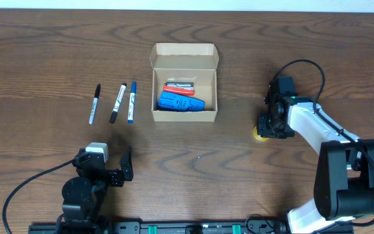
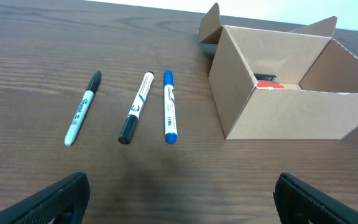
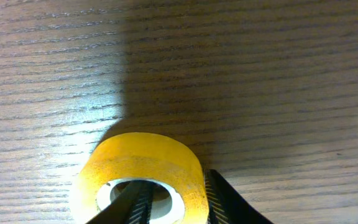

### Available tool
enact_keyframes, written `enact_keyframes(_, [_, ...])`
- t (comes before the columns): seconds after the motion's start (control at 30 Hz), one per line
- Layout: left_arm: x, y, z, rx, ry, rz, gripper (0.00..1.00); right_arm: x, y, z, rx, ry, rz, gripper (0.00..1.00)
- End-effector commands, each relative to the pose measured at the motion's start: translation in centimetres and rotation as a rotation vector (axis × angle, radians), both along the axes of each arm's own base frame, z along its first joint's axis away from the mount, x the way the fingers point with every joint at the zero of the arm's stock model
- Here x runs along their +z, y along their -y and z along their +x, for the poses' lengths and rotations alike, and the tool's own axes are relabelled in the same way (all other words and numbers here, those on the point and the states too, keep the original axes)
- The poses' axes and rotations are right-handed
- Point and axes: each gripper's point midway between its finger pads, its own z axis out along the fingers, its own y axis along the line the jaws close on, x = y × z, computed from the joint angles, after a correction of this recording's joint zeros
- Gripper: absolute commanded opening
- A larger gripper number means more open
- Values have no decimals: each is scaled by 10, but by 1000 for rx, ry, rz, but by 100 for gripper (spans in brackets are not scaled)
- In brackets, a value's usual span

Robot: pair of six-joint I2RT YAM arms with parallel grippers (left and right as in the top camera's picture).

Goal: Pack container
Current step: 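Move right gripper to the clear tape roll and grasp its rim, then lift the tape roll and place it in the box's right end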

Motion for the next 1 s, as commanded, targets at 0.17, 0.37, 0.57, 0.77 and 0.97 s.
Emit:
enact_keyframes(0.17, [-8,-1,0,4,-14,4,95,-3,4,-1,-3,0,-13,16])
enact_keyframes(0.37, [-8,-1,0,4,-14,4,95,-3,0,0,-5,6,8,7])
enact_keyframes(0.57, [-8,-1,0,4,-14,4,95,20,-20,26,-17,60,122,1])
enact_keyframes(0.77, [-8,-1,0,4,-14,4,95,103,-38,92,1,241,185,1])
enact_keyframes(0.97, [-8,-1,0,4,-14,4,95,207,-83,145,111,499,228,1])
